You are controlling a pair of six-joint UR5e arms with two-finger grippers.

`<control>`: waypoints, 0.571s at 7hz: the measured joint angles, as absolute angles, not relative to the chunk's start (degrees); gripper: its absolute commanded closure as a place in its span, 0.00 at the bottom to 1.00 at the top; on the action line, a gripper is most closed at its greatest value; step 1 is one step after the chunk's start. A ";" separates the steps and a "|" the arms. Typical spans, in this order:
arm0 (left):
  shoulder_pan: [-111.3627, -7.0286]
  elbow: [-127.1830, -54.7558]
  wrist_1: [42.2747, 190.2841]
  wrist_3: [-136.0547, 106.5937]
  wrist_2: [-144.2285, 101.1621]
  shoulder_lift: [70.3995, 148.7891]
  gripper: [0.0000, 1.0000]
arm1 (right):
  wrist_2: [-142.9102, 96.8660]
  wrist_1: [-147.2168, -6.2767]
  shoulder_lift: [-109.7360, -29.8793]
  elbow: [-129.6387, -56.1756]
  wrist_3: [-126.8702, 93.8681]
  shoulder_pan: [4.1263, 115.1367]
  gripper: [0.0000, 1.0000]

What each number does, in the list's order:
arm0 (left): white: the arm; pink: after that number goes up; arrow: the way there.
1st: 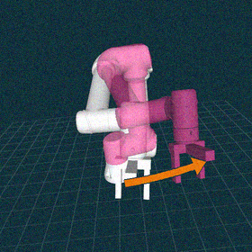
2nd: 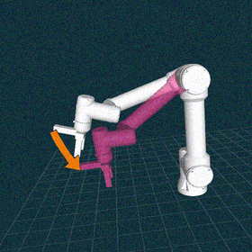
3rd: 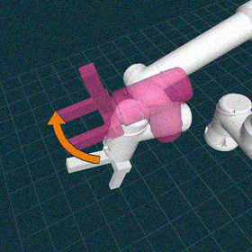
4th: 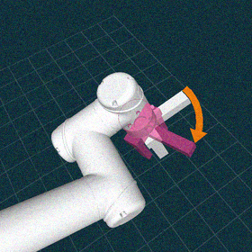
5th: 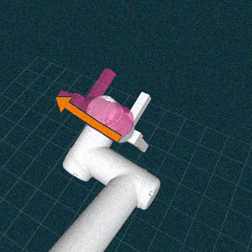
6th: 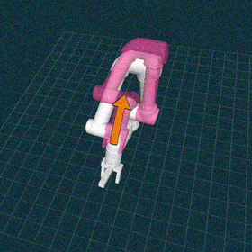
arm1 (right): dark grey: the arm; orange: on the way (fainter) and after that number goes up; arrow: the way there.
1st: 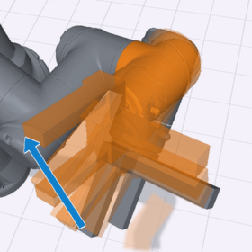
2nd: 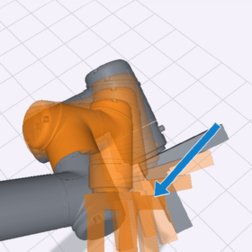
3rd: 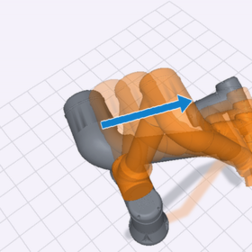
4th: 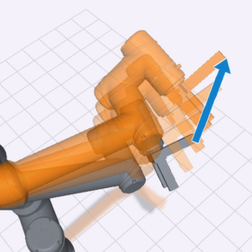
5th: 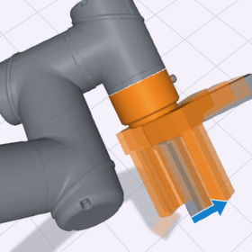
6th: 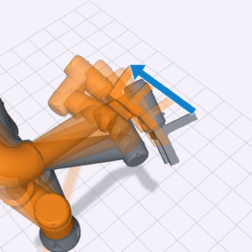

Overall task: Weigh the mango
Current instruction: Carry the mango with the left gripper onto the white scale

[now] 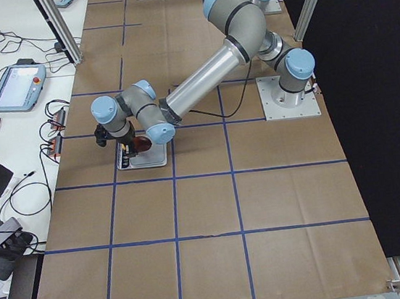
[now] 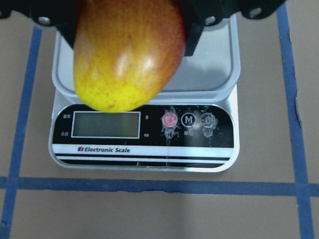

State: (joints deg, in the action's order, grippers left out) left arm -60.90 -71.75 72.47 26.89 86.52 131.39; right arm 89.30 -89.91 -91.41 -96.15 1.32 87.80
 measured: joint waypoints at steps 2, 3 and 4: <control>-61.04 -72.25 72.09 26.29 86.54 131.32 0.00 | 89.30 -89.91 -91.41 -96.15 1.32 87.80 0.00; -61.06 -72.01 72.03 26.23 86.99 130.97 0.00 | 89.30 -89.91 -91.41 -96.15 1.32 87.80 0.00; -61.08 -71.78 72.07 26.20 87.86 130.19 0.00 | 89.30 -89.91 -91.41 -96.15 1.32 87.80 0.00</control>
State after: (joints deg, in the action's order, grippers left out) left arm -61.08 -71.78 72.07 26.20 87.86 130.19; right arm 89.30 -89.91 -91.41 -96.15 1.32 87.80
